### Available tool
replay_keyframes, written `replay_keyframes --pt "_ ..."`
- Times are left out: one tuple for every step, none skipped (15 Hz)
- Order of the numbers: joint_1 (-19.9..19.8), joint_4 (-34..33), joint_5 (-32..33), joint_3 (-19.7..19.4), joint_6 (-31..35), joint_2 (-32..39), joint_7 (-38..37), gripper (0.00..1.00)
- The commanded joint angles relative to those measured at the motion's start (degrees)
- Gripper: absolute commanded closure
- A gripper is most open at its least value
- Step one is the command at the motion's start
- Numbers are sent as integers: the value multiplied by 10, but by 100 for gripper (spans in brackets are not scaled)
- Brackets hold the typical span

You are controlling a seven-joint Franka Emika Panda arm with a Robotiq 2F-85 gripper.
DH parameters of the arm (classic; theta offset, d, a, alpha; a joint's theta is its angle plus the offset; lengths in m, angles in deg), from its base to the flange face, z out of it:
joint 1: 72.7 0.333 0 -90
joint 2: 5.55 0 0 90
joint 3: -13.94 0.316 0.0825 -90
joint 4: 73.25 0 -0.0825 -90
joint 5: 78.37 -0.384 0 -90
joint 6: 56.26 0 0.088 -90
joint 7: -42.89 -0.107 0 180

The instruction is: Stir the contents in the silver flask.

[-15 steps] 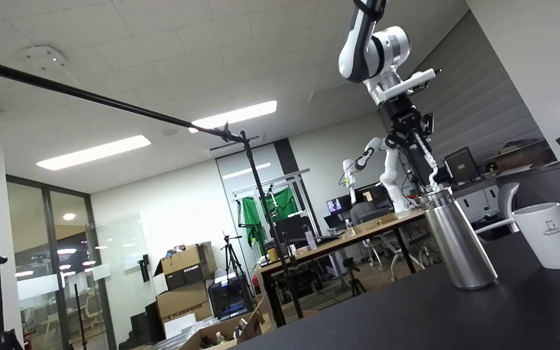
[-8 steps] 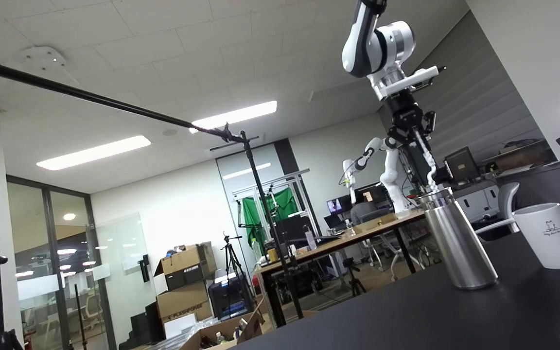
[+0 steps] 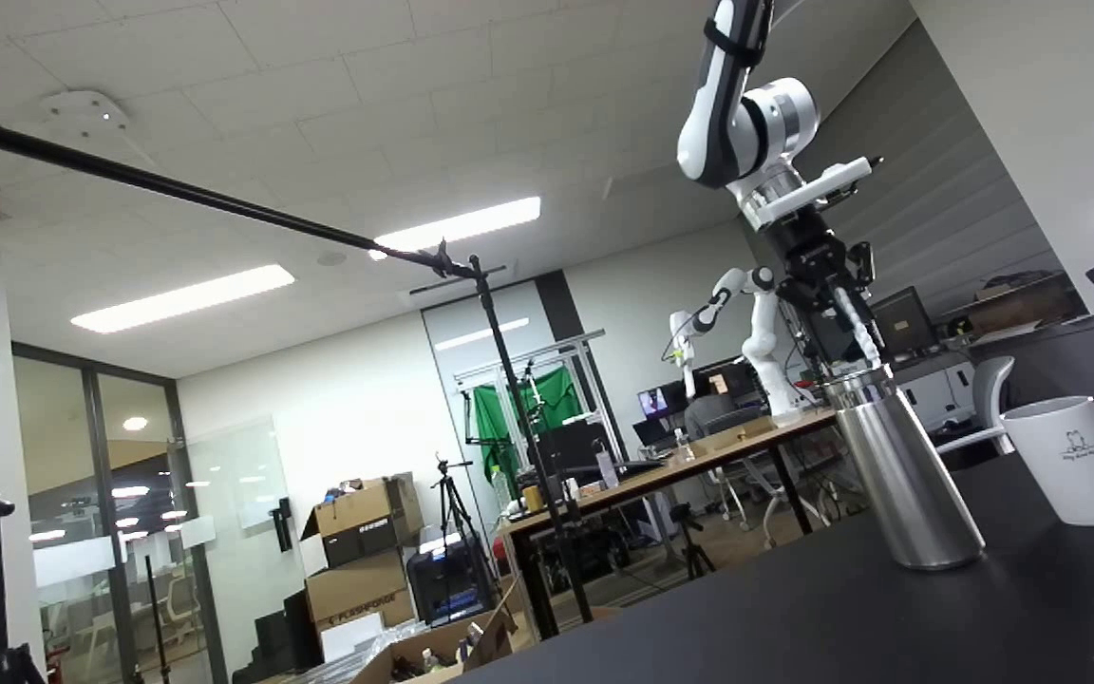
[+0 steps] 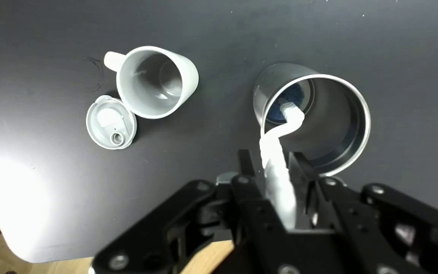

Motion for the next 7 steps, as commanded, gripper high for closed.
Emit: replay_keyframes --pt "4 12 23 -5 -10 -28 4 38" --pt "2 15 22 -3 -16 -36 10 32" --pt "-1 -1 12 0 -4 -10 6 49" --pt "-1 0 13 1 -6 -15 8 43" --pt "-1 1 13 1 -9 -19 9 37" --pt "-1 1 14 1 -11 -22 9 32" --pt "-1 1 14 1 -11 -23 9 32"
